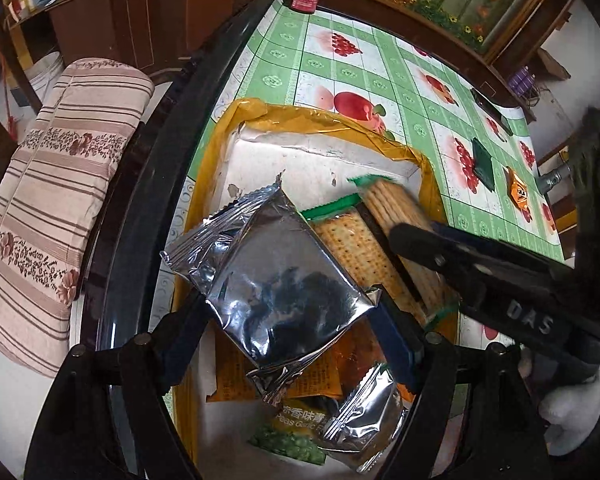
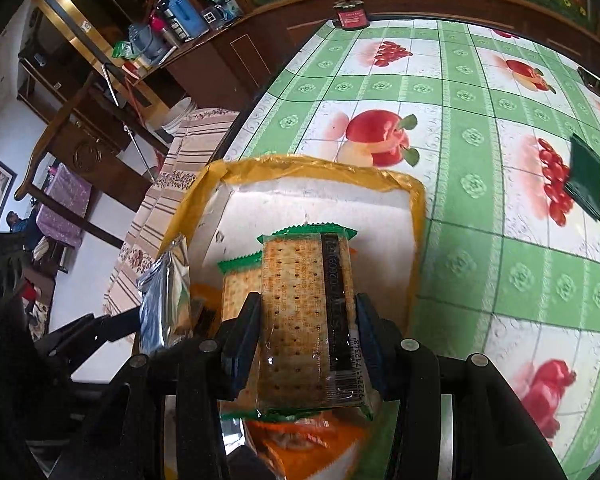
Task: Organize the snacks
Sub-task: 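Open both grippers to drop the cracker pack and foil bag in the tray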
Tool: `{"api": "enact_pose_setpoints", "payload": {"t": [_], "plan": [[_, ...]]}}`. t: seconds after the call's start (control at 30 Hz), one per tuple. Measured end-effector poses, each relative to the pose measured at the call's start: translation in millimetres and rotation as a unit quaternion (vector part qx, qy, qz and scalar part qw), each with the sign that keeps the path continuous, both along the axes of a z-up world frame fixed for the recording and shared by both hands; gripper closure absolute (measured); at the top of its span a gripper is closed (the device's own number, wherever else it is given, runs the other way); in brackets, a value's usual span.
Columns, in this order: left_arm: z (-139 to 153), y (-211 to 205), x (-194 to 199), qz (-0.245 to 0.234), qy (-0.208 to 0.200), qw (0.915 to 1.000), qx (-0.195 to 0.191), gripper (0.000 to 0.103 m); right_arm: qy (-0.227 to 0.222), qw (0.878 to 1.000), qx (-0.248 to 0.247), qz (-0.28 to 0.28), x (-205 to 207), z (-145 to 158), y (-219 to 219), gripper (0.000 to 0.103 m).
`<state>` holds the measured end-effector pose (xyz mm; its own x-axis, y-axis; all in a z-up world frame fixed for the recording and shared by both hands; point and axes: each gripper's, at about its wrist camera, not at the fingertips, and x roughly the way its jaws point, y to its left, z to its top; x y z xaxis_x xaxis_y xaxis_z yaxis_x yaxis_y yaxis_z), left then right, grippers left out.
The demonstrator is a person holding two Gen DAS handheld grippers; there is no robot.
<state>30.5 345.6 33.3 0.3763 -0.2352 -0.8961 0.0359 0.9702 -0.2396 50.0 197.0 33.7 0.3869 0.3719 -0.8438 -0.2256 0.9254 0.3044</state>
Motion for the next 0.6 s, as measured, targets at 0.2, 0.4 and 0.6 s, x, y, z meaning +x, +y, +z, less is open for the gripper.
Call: {"api": "enact_pose_setpoints", "payload": {"t": [0.2, 0.4, 0.6], "plan": [[3, 6, 0, 0.001, 0.012, 0.9998, -0.014, 0.023, -0.001, 1.000, 0.009, -0.013, 8, 1, 1, 0.052], [15, 8, -8, 0.025, 0.008, 0.9996, 0.013, 0.023, -0.011, 0.999, 0.029, -0.013, -1, 12, -5, 0.052], [28, 6, -24, 0.046, -0.005, 0.9987, 0.022, 0.022, -0.028, 0.998, 0.051, 0.000, -23, 30, -14, 0.051]]}}
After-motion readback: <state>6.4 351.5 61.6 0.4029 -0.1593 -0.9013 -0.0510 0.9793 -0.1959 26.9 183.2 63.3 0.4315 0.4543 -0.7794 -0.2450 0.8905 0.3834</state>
